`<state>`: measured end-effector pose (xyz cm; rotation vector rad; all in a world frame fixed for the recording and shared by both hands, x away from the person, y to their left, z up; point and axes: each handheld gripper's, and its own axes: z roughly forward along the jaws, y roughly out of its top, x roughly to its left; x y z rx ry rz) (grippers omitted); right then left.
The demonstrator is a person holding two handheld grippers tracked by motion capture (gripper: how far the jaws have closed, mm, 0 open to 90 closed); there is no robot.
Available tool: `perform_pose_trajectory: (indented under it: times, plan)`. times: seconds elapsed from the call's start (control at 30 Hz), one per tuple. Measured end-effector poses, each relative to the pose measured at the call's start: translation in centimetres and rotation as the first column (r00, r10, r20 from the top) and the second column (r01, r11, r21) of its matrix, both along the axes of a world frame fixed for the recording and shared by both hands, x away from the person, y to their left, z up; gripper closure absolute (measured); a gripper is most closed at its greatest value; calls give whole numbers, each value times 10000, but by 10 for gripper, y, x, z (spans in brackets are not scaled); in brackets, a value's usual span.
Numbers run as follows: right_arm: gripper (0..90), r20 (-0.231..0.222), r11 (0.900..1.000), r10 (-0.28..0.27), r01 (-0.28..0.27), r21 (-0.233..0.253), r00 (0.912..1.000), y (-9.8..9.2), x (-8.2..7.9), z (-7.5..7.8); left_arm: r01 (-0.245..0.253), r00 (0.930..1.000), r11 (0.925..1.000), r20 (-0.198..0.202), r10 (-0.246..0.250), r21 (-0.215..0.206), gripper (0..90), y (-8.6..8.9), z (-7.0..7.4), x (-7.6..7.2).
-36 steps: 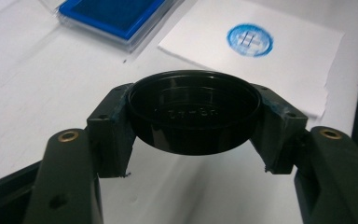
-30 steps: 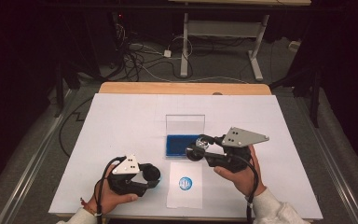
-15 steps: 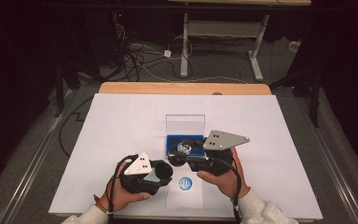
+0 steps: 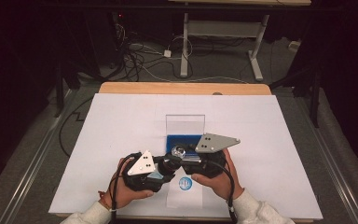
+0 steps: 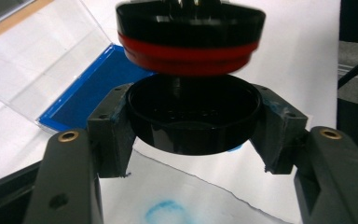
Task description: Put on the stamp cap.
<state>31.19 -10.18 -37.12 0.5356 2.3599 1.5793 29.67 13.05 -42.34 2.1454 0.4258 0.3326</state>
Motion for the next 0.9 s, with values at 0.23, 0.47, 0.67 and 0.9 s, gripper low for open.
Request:
perform_pose_trajectory:
  times: [0.23,0.47,0.67,0.9]
  plan:
    - [570,-70,10000,-99,99,1,9999,2,2,-6,64,9999,10000,100,-64,9,367,-3,1,2]
    - [570,-104,10000,-13,12,-41,9999,3,2,-7,206,9997,9998,106,-206,-45,367,-6,0,4]
    - [570,-175,10000,30,-31,-16,9998,3,2,-8,47,10000,9999,37,-47,-135,367,-8,1,6]
    - [570,-590,9993,133,-111,362,9982,0,6,-11,-7,9997,9999,234,9,-100,367,-8,1,4]
